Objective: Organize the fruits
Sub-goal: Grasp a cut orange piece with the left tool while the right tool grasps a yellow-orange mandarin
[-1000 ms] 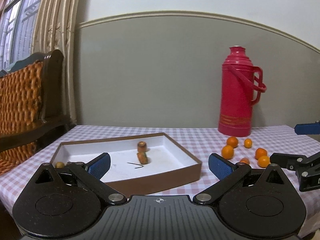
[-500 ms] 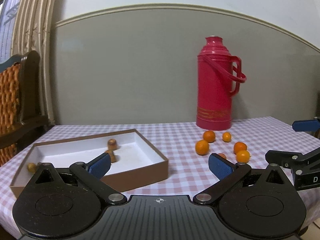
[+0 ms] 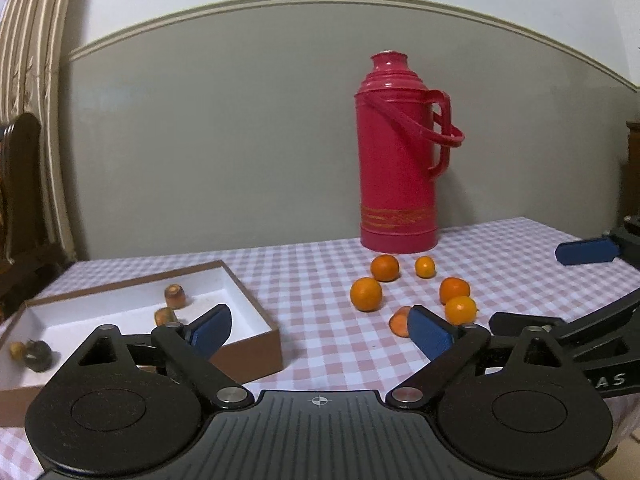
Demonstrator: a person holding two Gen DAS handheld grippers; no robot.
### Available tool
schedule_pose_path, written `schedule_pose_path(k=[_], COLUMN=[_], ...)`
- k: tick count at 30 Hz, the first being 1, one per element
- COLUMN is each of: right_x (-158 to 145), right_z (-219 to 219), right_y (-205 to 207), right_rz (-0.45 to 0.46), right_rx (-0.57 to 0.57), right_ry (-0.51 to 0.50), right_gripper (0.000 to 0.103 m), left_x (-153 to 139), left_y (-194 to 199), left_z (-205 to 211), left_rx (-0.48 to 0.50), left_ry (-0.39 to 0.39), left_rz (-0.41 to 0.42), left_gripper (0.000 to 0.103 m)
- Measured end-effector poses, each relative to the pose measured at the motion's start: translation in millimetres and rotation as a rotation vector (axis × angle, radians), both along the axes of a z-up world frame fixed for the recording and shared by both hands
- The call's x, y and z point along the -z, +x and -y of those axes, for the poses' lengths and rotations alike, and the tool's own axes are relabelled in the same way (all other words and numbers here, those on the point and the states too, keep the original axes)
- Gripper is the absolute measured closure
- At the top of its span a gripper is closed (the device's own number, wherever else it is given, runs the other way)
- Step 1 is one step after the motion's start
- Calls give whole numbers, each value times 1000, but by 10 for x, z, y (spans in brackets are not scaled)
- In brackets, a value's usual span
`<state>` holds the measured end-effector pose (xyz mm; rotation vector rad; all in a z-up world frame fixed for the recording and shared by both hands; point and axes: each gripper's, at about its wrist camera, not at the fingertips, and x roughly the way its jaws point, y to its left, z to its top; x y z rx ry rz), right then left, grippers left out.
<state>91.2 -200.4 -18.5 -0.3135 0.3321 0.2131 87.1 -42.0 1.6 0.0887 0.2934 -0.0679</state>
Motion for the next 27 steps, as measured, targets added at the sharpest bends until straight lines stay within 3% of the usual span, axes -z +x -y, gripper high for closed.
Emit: schedule_pose_path(k=[4, 6, 9, 14, 25, 27], right_x=[29, 31, 49, 128, 375, 412], right_z=[51, 96, 169, 218, 145, 116], right_y=[168, 246, 349, 495, 1075, 1162], right_rz=[-19, -31, -47, -79, -183, -206], right_rx=[33, 52, 85, 101, 137, 150], right_ry=[16, 42, 74, 81, 84, 78], right_gripper=[20, 28, 29, 34, 41, 55], left_x=[17, 35, 51, 109, 218, 238], left_y=[103, 153, 269, 475, 705, 764], left_z=[41, 93, 168, 202, 244, 250], left_rx=[18, 34, 31, 39, 25, 29], left_ry=[-34, -25, -5, -37, -54, -60], left_rz=[-9, -9, 2, -53, -93, -102], left_gripper=[10, 12, 15, 24, 24, 24])
